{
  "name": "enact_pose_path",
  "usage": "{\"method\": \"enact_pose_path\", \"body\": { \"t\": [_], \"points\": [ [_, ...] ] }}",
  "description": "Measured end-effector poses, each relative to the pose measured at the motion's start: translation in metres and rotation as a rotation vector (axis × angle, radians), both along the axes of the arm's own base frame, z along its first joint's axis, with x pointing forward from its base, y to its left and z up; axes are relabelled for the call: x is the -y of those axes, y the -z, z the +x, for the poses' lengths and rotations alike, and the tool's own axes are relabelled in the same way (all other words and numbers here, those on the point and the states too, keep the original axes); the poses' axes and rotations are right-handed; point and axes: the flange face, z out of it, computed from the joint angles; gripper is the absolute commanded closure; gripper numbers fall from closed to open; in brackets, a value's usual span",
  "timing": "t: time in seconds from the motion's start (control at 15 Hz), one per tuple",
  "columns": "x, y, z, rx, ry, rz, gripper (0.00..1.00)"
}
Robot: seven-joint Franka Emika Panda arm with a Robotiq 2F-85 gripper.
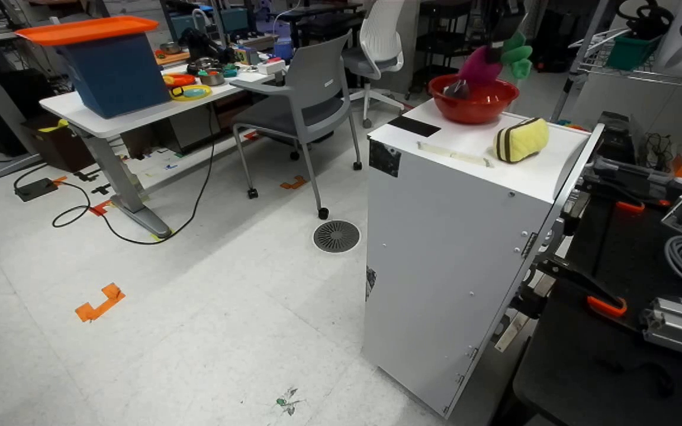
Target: Pick up the purple toy and put it on top of the cupboard
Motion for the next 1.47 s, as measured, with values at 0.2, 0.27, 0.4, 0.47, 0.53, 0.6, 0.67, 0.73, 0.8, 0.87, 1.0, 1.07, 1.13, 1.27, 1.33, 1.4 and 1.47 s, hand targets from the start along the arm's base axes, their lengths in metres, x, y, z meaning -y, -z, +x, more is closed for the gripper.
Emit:
{"method": "enact_pose_path", "body": {
  "t": [0.2,0.27,0.4,0.47,0.53,0.6,0.67,0.73,0.8,0.87,1.0,1.07,1.13,1.27,1.33,1.4,1.47],
  "points": [
    [-0.009,-0.009,-0.002,0.018,-0.039,-0.028,0.98],
    [-0.012,-0.012,-0.002,0.026,-0.054,-0.036,0.98],
    [-0.021,-0.018,-0.002,0.052,-0.089,-0.049,0.98],
    [-0.026,-0.021,-0.001,0.072,-0.106,-0.05,0.98],
    [-0.03,-0.025,-0.002,0.09,-0.118,-0.046,0.98],
    [-0.033,-0.028,-0.001,0.109,-0.126,-0.039,0.98],
    [-0.035,-0.03,-0.001,0.128,-0.13,-0.03,0.98],
    [-0.036,-0.031,-0.001,0.145,-0.128,-0.017,0.98],
    [-0.037,-0.032,-0.001,0.158,-0.121,0.002,0.98],
    [-0.037,-0.032,-0.002,0.169,-0.108,0.026,0.98],
    [-0.037,-0.03,-0.002,0.178,-0.077,0.08,0.98],
    [-0.037,-0.029,-0.003,0.177,-0.06,0.107,0.98],
    [-0.036,-0.028,-0.003,0.177,-0.046,0.128,0.98],
    [-0.037,-0.026,-0.004,0.174,-0.025,0.156,0.98],
    [-0.037,-0.026,-0.004,0.173,-0.017,0.166,0.98],
    [-0.037,-0.025,-0.004,0.172,-0.011,0.174,0.98],
    [-0.037,-0.025,-0.004,0.17,-0.017,0.177,0.98]
  ]
}}
